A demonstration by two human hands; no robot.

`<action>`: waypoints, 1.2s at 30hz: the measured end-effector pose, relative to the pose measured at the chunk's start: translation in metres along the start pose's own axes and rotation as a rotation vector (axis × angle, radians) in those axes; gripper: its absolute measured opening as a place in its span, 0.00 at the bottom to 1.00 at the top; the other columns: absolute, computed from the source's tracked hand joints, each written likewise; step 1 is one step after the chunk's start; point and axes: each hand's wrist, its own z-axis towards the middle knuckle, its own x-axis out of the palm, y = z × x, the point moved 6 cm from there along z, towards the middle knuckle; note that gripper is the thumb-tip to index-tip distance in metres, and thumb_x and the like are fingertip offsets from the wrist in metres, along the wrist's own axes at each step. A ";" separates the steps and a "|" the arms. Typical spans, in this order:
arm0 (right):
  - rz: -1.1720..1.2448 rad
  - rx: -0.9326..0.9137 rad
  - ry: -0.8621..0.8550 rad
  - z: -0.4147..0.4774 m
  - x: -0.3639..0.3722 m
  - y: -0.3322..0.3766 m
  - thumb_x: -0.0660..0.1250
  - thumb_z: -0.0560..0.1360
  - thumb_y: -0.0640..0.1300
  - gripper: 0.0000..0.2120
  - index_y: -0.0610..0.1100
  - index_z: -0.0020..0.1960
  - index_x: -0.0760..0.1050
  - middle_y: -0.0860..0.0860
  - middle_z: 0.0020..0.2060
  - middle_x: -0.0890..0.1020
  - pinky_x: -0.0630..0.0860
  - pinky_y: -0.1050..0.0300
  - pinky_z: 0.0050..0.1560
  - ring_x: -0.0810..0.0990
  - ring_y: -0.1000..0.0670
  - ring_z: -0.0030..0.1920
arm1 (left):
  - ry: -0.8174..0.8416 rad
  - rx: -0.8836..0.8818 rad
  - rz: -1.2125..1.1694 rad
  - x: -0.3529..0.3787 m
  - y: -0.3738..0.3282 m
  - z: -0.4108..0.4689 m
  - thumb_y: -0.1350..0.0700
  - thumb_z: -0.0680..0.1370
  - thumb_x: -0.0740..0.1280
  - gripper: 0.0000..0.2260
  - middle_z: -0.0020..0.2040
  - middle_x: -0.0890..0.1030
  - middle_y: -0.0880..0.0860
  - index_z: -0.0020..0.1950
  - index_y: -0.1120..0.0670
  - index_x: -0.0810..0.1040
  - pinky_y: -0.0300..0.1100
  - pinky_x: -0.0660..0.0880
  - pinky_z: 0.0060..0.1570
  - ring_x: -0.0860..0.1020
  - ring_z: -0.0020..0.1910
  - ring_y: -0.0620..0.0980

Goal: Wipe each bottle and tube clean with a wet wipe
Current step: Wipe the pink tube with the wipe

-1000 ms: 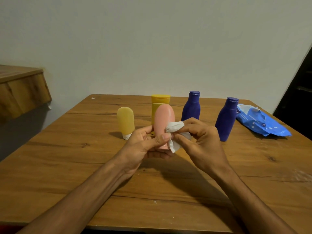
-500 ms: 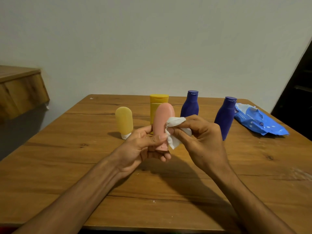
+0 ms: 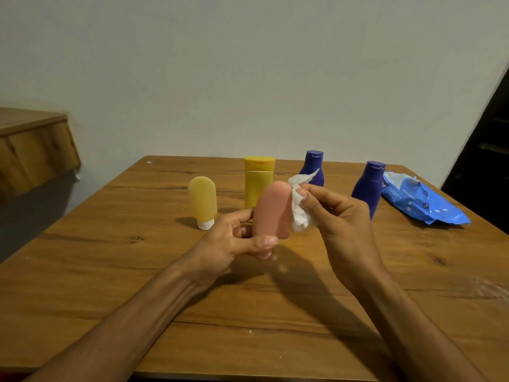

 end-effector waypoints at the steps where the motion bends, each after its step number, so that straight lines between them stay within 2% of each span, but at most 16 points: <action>1: 0.027 0.051 0.034 0.000 0.002 -0.004 0.67 0.73 0.44 0.12 0.41 0.54 0.81 0.48 0.48 0.84 0.77 0.58 0.48 0.82 0.49 0.51 | -0.005 -0.007 -0.053 0.000 0.000 0.000 0.55 0.68 0.76 0.26 0.54 0.83 0.60 0.65 0.56 0.75 0.46 0.81 0.49 0.82 0.45 0.54; 6: 0.001 0.109 0.155 -0.006 0.012 -0.007 0.69 0.70 0.43 0.12 0.39 0.51 0.82 0.48 0.46 0.85 0.77 0.64 0.45 0.83 0.52 0.49 | -0.041 -0.045 -0.397 0.003 -0.002 0.003 0.58 0.73 0.71 0.21 0.55 0.84 0.60 0.65 0.58 0.74 0.51 0.81 0.51 0.83 0.50 0.57; 10: -0.009 0.040 0.046 -0.003 0.004 -0.002 0.70 0.70 0.43 0.11 0.40 0.51 0.82 0.48 0.44 0.85 0.77 0.65 0.45 0.83 0.52 0.48 | -0.103 -0.104 -0.613 0.001 0.000 0.003 0.56 0.73 0.66 0.21 0.55 0.83 0.65 0.64 0.62 0.71 0.54 0.80 0.53 0.82 0.53 0.60; 13: -0.033 -0.046 -0.043 -0.003 0.000 0.000 0.70 0.70 0.43 0.10 0.42 0.50 0.82 0.48 0.44 0.85 0.78 0.62 0.44 0.83 0.51 0.47 | -0.096 -0.131 -0.616 0.001 0.002 0.004 0.52 0.74 0.64 0.20 0.59 0.81 0.66 0.63 0.59 0.70 0.55 0.78 0.56 0.81 0.57 0.62; 17: -0.249 -0.300 -0.064 -0.010 0.007 0.012 0.71 0.71 0.42 0.08 0.44 0.50 0.81 0.51 0.45 0.83 0.77 0.64 0.44 0.81 0.53 0.48 | -0.089 -0.171 -0.676 0.001 0.007 0.004 0.51 0.76 0.64 0.23 0.59 0.81 0.65 0.69 0.58 0.69 0.55 0.78 0.54 0.83 0.51 0.59; 21: -0.419 -0.502 -0.038 -0.017 0.014 0.019 0.70 0.72 0.42 0.09 0.42 0.52 0.80 0.48 0.47 0.81 0.77 0.63 0.47 0.80 0.53 0.49 | -0.150 -0.209 -0.691 -0.001 0.013 0.004 0.52 0.73 0.68 0.23 0.54 0.80 0.62 0.66 0.61 0.73 0.51 0.76 0.47 0.80 0.48 0.57; 24: -0.543 -0.649 0.006 -0.025 0.021 0.022 0.70 0.72 0.40 0.08 0.39 0.51 0.80 0.49 0.47 0.80 0.76 0.66 0.48 0.78 0.55 0.49 | -0.159 -0.213 -0.647 0.001 0.016 0.003 0.52 0.75 0.68 0.22 0.44 0.78 0.57 0.66 0.61 0.74 0.44 0.72 0.37 0.74 0.38 0.50; 26: -0.614 -0.723 0.041 -0.029 0.026 0.022 0.68 0.73 0.41 0.09 0.38 0.51 0.80 0.48 0.47 0.79 0.75 0.67 0.50 0.77 0.56 0.50 | -0.165 -0.209 -0.645 0.003 0.014 0.003 0.51 0.74 0.67 0.20 0.41 0.75 0.55 0.64 0.58 0.77 0.41 0.69 0.35 0.70 0.35 0.48; 29: -0.682 -0.770 0.079 -0.031 0.030 0.021 0.68 0.73 0.43 0.11 0.37 0.52 0.79 0.45 0.48 0.80 0.75 0.68 0.51 0.77 0.55 0.51 | -0.186 -0.187 -0.661 0.004 0.011 0.003 0.51 0.74 0.67 0.20 0.39 0.74 0.54 0.62 0.60 0.77 0.40 0.68 0.33 0.70 0.34 0.48; 33: -0.764 -0.794 0.105 -0.033 0.034 0.015 0.67 0.74 0.46 0.12 0.37 0.50 0.80 0.44 0.47 0.81 0.78 0.62 0.47 0.79 0.52 0.49 | -0.227 -0.186 -0.687 0.005 0.013 0.002 0.52 0.71 0.69 0.23 0.37 0.76 0.54 0.63 0.63 0.76 0.39 0.72 0.32 0.72 0.33 0.47; 36: -0.776 -0.787 0.052 -0.031 0.031 0.014 0.67 0.74 0.46 0.13 0.37 0.51 0.80 0.45 0.47 0.82 0.78 0.60 0.46 0.80 0.50 0.49 | -0.261 -0.172 -0.697 0.004 0.010 0.001 0.55 0.69 0.70 0.18 0.33 0.77 0.53 0.55 0.63 0.77 0.38 0.72 0.25 0.72 0.30 0.46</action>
